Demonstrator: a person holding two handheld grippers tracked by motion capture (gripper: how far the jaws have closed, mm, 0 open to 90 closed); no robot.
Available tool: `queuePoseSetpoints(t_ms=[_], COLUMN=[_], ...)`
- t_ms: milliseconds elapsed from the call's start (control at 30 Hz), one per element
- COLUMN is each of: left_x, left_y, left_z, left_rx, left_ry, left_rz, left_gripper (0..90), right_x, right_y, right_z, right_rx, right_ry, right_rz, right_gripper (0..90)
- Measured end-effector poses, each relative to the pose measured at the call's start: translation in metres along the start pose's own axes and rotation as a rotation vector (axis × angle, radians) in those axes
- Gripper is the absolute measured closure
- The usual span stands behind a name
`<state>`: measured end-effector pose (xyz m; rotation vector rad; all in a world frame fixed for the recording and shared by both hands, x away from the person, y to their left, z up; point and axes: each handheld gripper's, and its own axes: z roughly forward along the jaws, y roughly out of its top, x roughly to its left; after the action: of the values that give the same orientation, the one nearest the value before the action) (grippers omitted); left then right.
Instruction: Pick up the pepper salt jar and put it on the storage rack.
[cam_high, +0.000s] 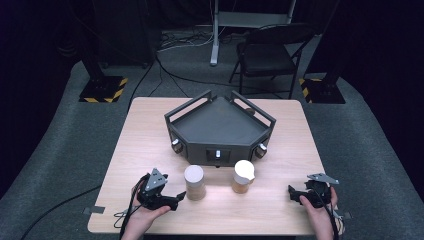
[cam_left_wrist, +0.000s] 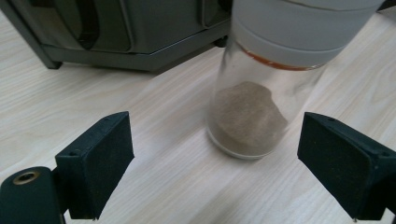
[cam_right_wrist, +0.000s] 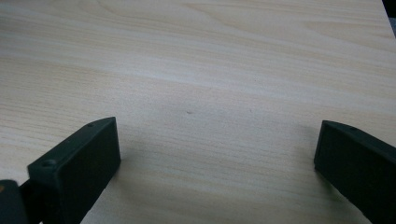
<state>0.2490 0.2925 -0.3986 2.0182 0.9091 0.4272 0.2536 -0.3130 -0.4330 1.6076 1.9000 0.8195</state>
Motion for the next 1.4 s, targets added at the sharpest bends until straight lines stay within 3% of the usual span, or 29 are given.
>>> queuePoseSetpoints(t_ms=[400, 733, 1233, 1400], left_x=[-0.014, -0.019, -0.006, -0.005], left_y=[0.004, 0.010, 0.014, 0.016], left_z=[0.015, 0.032, 0.053, 0.061], left_rx=[-0.020, -0.004, -0.036, -0.040], left_ry=[-0.024, -0.049, -0.108, -0.115], left_rz=[0.030, 0.044, -0.014, -0.014], left_gripper=[10.6, 11.0, 16.2, 18.3], right_x=[0.000, 0.000, 0.000, 0.000], right_y=[0.000, 0.000, 0.000, 0.000], right_z=[0.000, 0.000, 0.000, 0.000], right_rx=[0.000, 0.000, 0.000, 0.000], right_ry=[0.003, 0.005, 0.005, 0.005], right_rz=[-0.001, -0.004, -0.005, -0.005], right_gripper=[0.0, 0.0, 0.0, 0.0])
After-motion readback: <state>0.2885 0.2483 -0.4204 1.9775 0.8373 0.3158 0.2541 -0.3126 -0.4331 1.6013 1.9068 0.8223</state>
